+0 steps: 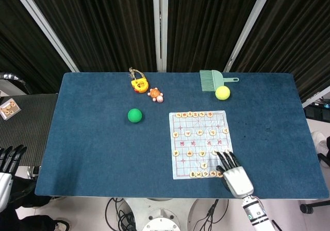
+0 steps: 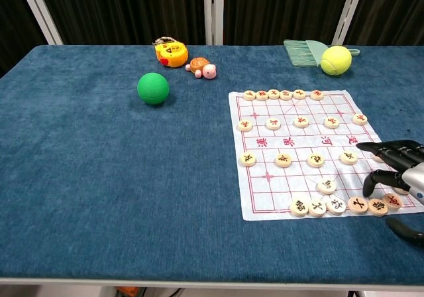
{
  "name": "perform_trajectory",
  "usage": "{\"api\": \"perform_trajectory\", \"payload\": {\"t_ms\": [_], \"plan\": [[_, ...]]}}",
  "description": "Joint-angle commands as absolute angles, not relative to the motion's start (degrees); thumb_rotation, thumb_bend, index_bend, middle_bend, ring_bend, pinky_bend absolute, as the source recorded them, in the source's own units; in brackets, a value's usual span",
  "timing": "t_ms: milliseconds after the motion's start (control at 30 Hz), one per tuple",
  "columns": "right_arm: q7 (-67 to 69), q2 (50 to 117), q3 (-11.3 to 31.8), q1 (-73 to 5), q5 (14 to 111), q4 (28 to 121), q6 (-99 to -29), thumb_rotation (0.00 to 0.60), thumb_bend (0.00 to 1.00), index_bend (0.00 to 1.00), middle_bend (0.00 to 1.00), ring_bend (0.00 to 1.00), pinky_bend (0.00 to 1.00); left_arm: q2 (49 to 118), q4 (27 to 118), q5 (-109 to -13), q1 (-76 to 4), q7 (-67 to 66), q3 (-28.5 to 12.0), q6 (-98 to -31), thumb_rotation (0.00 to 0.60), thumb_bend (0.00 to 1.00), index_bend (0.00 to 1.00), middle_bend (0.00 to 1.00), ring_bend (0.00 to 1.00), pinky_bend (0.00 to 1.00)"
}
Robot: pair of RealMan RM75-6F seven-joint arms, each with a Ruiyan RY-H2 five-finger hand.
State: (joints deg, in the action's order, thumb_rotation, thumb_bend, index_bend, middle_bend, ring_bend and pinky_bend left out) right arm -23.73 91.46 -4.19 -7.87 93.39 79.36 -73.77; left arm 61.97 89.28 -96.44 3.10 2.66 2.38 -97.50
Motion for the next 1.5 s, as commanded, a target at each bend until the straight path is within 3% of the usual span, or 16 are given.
{"api": "perform_trajectory", "payload": {"t_ms": [33, 333, 633, 867, 1067, 1267, 1500], "plan": [[-23.63, 91.42, -4.41, -8.01, 93.36, 79.25, -73.56, 0.600, 0.32, 0.41, 0.00, 0.00, 0.00, 62.08, 89.12, -96.45, 3.12, 2.79, 2.36, -97.48, 0.600, 0.13, 0.07, 0.05, 0.00, 0.00], [-23.71, 92.07, -4.44, -8.26, 93.44, 78.64, -74.01, 0.600, 0.32, 0.45, 0.00, 0.00, 0.00, 62.13, 88.73, -96.40, 3.16, 3.16, 2.26, -97.41, 0.600, 0.13, 0.07, 0.05, 0.00, 0.00], [-22.54, 92.17, -4.63, -8.26, 94.28, 78.02, -75.53, 0.600, 0.33, 0.57, 0.00, 0.00, 0.00, 62.28, 88.54, -96.29, 3.20, 3.33, 2.22, -97.25, 0.600, 0.13, 0.07, 0.05, 0.00, 0.00], [-20.57, 90.61, -4.04, -7.88, 95.42, 79.64, -78.85, 0.600, 0.33, 0.57, 0.00, 0.00, 0.00, 62.25, 88.60, -96.42, 3.28, 3.32, 2.18, -97.42, 0.600, 0.13, 0.07, 0.05, 0.00, 0.00], [-19.94, 88.52, -0.26, -8.02, 93.29, 80.62, -81.49, 0.600, 0.33, 0.57, 0.00, 0.00, 0.00, 62.18, 88.87, -96.59, 3.12, 3.06, 2.17, -97.16, 0.600, 0.13, 0.07, 0.05, 0.00, 0.00], [-18.51, 88.29, 2.37, -9.05, 88.75, 78.19, -78.88, 0.600, 0.33, 0.57, 0.00, 0.00, 0.00, 62.24, 88.94, -96.45, 2.90, 2.92, 2.17, -96.59, 0.600, 0.13, 0.07, 0.05, 0.00, 0.00], [-17.37, 89.29, 1.83, -9.15, 87.03, 74.07, -77.17, 0.600, 0.33, 0.57, 0.00, 0.00, 0.00, 62.32, 89.25, -96.04, 2.54, 2.31, 2.05, -95.70, 0.600, 0.13, 0.07, 0.05, 0.00, 0.00]]}}
